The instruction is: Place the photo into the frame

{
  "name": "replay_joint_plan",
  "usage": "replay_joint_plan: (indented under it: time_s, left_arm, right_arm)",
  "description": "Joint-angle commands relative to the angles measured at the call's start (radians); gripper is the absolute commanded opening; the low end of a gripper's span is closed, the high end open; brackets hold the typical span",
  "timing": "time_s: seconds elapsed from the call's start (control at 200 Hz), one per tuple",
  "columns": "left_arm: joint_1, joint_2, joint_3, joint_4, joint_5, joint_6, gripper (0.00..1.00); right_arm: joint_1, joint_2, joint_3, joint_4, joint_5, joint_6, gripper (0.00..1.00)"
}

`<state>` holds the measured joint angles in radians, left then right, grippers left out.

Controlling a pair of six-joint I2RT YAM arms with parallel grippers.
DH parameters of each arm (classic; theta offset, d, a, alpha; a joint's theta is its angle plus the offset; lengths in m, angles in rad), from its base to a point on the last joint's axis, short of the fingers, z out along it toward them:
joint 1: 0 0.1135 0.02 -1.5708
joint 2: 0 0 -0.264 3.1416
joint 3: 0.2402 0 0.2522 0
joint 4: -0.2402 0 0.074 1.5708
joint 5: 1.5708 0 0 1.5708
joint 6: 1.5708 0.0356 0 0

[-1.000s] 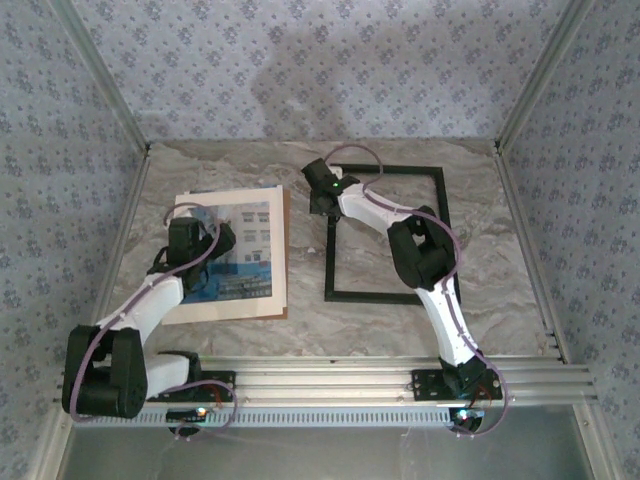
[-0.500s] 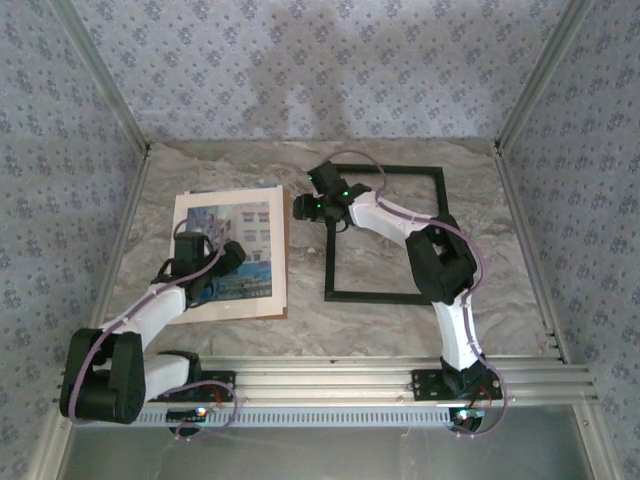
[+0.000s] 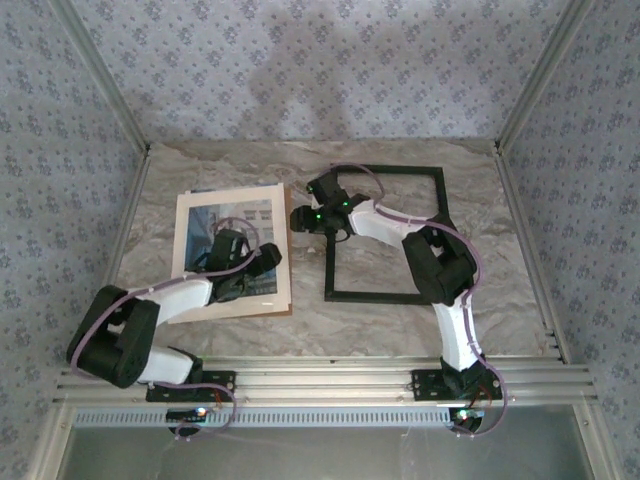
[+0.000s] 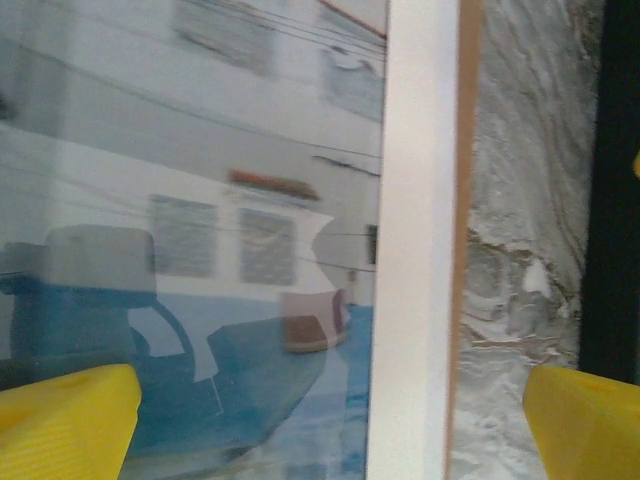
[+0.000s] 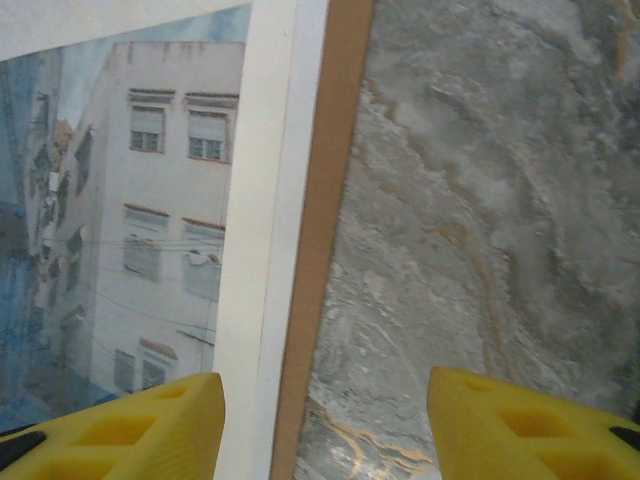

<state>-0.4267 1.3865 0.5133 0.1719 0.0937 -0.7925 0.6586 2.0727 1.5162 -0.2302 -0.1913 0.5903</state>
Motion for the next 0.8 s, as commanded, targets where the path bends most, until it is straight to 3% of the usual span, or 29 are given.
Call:
replay_joint_plan:
  time_s: [0.0,0.12,0.26,0.465,0.585,0.795]
  left_arm:
    - [-0.029,0.035,0.047,0.045,0.038,-0.06,0.98]
    - [-0.041,0.03,0.086,0.068,0.085,-0.094,0.99]
    - [-0.006,-0.05,0.129,-0.06,0.038,-0.06,0.99]
    - [0.215,-0.199,0.053,-0.17,0.012,-0.008,0.98]
    - [0.328,-0.236,0.007,-0.213,0.019,0.032,0.99]
    - [0.448,-0.268,-0.075,-0.201,0.037,0.051,0.99]
  right_arm:
    - [-0.013,-0.07,-0.036,0.023,0.002,0.014,0.57]
    - [-0.025,-0.087,-0.066,0.037,0.002,0.03,0.55]
    - [-0.022,-0.085,-0.063,0.039,-0.034,0.054,0.47]
    - [0.031,-0.039,-0.018,0.045,-0.088,0.082,0.38]
    - [0.077,0.006,0.034,0.03,-0.106,0.094,0.38]
    - [0.146,0.078,0.076,0.03,-0.126,0.169,0.39]
